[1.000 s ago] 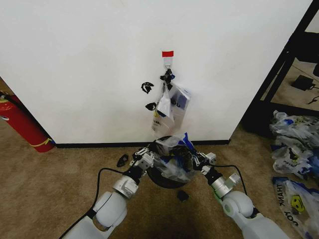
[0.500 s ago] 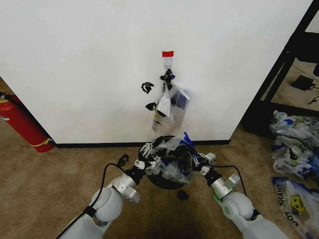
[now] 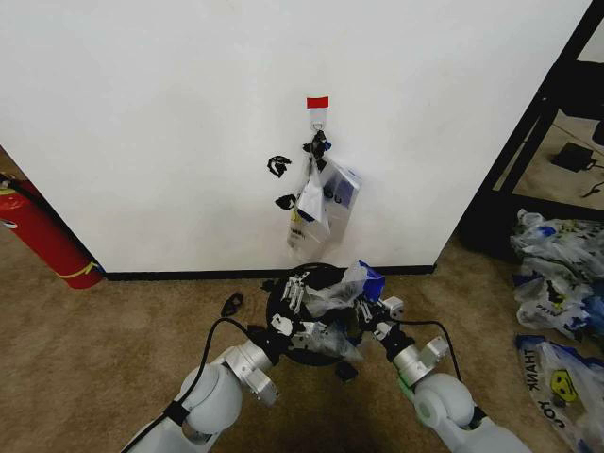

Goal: Pick up the garbage bag from the wall and place it over the trash bin.

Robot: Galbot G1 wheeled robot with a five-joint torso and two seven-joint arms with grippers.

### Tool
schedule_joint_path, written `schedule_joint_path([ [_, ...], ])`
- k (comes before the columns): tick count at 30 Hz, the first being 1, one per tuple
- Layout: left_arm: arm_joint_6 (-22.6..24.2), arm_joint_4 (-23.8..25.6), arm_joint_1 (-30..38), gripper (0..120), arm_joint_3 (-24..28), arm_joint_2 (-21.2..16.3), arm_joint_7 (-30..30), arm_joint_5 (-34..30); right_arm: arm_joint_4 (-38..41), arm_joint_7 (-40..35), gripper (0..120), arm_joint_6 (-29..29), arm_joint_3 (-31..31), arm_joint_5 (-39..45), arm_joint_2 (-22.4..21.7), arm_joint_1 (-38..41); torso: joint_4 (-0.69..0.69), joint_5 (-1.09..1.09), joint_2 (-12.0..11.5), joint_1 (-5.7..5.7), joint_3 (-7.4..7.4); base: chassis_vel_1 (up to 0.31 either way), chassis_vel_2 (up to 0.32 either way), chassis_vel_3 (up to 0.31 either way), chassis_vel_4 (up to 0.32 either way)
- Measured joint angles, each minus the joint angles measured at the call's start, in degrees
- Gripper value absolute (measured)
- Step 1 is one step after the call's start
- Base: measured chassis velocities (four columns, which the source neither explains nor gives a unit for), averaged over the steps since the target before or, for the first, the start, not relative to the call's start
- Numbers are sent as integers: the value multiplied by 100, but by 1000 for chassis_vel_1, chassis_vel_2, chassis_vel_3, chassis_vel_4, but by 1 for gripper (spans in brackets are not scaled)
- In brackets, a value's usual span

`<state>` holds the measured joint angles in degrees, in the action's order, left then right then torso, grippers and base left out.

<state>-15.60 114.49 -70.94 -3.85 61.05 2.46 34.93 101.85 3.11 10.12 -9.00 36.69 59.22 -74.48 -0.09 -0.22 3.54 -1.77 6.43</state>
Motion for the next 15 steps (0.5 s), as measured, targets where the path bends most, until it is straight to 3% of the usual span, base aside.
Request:
schedule_joint_path([
  [4,23,51,-28,100,7,-109,18,-221,296,-394,1,-498,22,299,-183,-102,1,-1,0,0,0,0,0,0,0],
  [5,28,125,-47,100,19,-189,125,-391,580,-809,1,-1091,57,742,-351,-160,1,-1,0,0,0,0,0,0,0],
  [8,-6,218,-71,100,19,-210,339,-461,787,-1295,1,-1848,74,1429,-434,-149,1,-1,0,0,0,0,0,0,0],
  [15,-70,308,-146,100,26,-172,517,-468,403,-1341,1,-2053,114,1410,-205,-94,-2,-3,2,0,-1,0,0,0,0],
])
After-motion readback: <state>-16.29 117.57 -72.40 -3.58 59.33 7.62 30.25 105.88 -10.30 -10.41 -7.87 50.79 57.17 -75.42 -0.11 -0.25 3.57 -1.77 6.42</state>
